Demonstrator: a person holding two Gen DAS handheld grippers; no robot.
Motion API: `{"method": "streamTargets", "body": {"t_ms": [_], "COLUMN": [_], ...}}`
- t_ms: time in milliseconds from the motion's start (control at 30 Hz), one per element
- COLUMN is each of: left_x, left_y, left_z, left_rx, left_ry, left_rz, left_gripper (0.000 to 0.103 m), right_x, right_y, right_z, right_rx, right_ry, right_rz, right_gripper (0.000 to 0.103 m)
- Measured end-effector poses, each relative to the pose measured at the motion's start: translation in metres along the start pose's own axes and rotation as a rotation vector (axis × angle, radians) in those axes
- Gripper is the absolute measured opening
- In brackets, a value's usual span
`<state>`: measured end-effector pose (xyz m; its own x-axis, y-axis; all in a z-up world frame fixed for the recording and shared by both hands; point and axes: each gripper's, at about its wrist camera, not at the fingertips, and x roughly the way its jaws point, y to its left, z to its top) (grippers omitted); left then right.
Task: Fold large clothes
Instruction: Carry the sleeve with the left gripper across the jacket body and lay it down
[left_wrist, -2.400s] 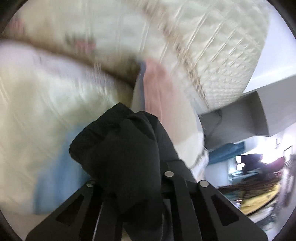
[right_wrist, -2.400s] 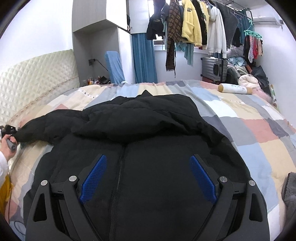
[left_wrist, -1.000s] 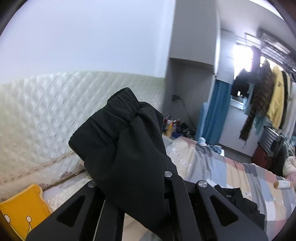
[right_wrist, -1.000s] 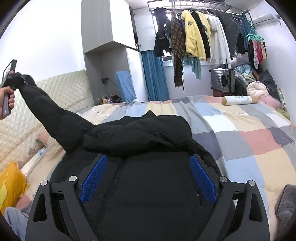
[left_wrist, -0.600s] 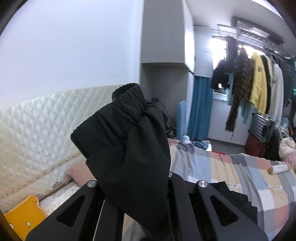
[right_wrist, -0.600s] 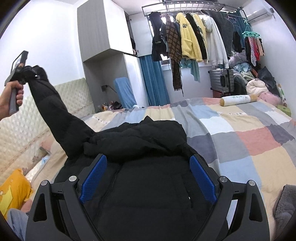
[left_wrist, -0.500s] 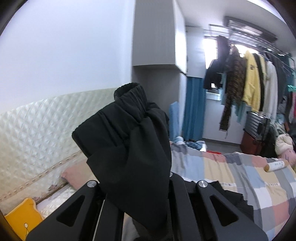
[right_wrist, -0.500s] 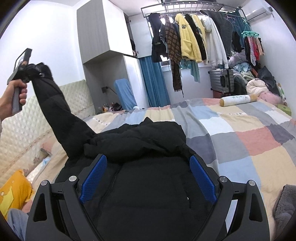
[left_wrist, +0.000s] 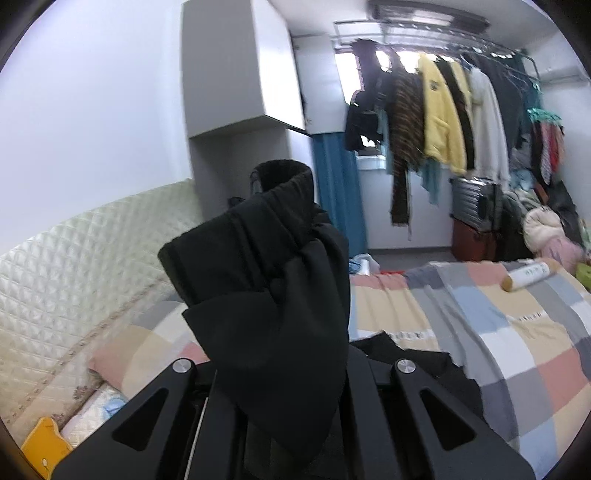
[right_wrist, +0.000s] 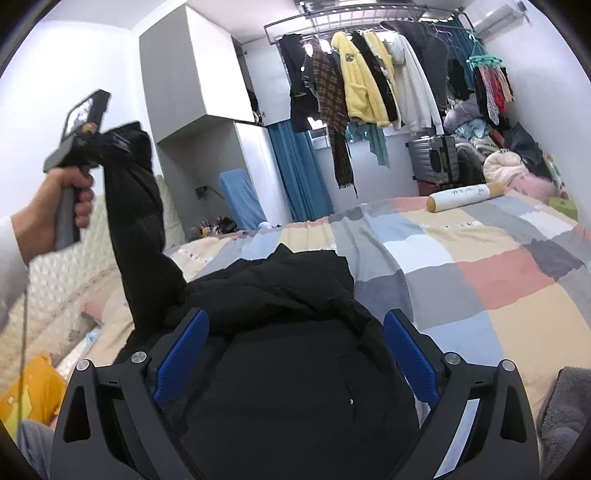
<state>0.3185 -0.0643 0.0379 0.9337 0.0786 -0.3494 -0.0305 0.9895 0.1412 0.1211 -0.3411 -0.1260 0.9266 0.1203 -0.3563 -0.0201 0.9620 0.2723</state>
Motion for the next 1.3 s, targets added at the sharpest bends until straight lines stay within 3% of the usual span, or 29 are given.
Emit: {"method": "streamTargets", "body": {"t_ms": [433, 933, 1100, 1300], "left_x": [0.023, 0.071, 0.097, 0.092], "left_y": [-0.123, -0.176, -0.193, -0.185], "left_z": [-0.061, -0.14, -0.167, -0.162], "left_rx": [0.045, 0.027, 0.055, 0.015], "left_ry": [0.059, 0.19, 0.341, 0.358], "left_rz": [-0.14, -0.273, -0.334, -0.389], "left_gripper": [0.006, 0.006, 0.007, 0.014], "right_x": [0.003, 0.028, 0.033, 0.042], "right_y": [-0.03, -0.021, -0.02, -0.02], "right_z": [-0.013, -0.032, -0.033, -0.037], "right_rx": [0.015, -0.111, -0.114, -0.111], "right_ry": [0.037, 0.098, 0.1, 0.118], "right_rz": [0.05, 0.055, 0.037, 0.013], "right_gripper": [0.098, 0.098, 0.098, 0.098]}}
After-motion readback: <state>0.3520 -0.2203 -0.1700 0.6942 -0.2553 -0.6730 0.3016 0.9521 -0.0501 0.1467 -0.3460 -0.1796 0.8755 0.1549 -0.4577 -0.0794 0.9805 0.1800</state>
